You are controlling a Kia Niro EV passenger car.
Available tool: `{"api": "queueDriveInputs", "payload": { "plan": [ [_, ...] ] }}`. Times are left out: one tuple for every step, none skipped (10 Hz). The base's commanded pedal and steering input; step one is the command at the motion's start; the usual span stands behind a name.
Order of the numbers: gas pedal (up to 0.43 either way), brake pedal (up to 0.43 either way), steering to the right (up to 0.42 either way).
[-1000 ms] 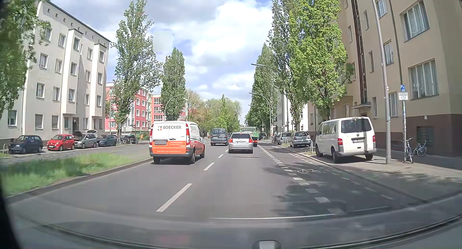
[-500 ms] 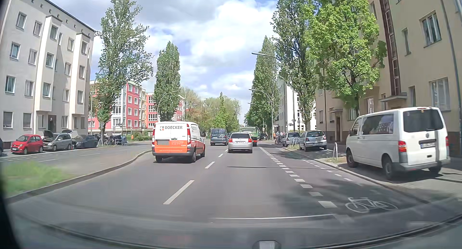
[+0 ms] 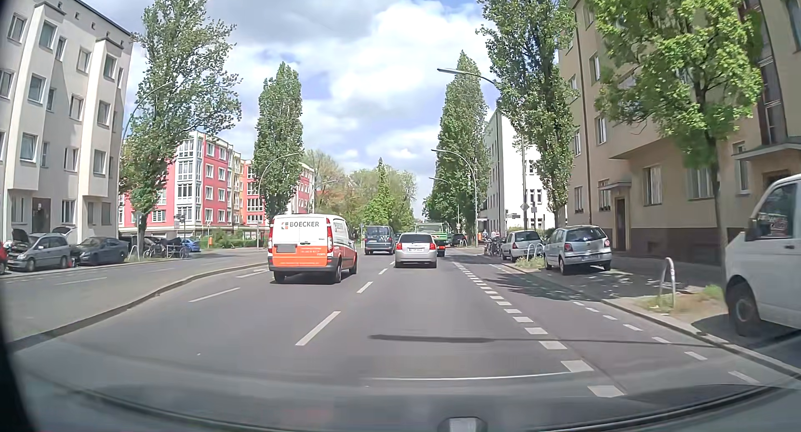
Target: Follow the waypoints while adhering to traffic rules and regulations
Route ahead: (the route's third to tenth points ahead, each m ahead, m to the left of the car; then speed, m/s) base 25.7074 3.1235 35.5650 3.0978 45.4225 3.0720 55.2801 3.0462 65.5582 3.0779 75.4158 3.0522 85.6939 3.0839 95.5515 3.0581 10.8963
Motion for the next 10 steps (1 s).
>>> {"api": "queueDriveInputs", "payload": {
  "plan": [
    [0.000,0.067,0.000],
    [0.000,0.079,0.000],
    [0.000,0.098,0.000],
    [0.000,0.122,0.000],
    [0.000,0.140,0.000],
    [0.000,0.146,0.000],
    [0.000,0.128,0.000],
    [0.000,0.073,0.000],
    [0.000,0.018,0.000],
    [0.000,0.018,0.000]
  ]
}}
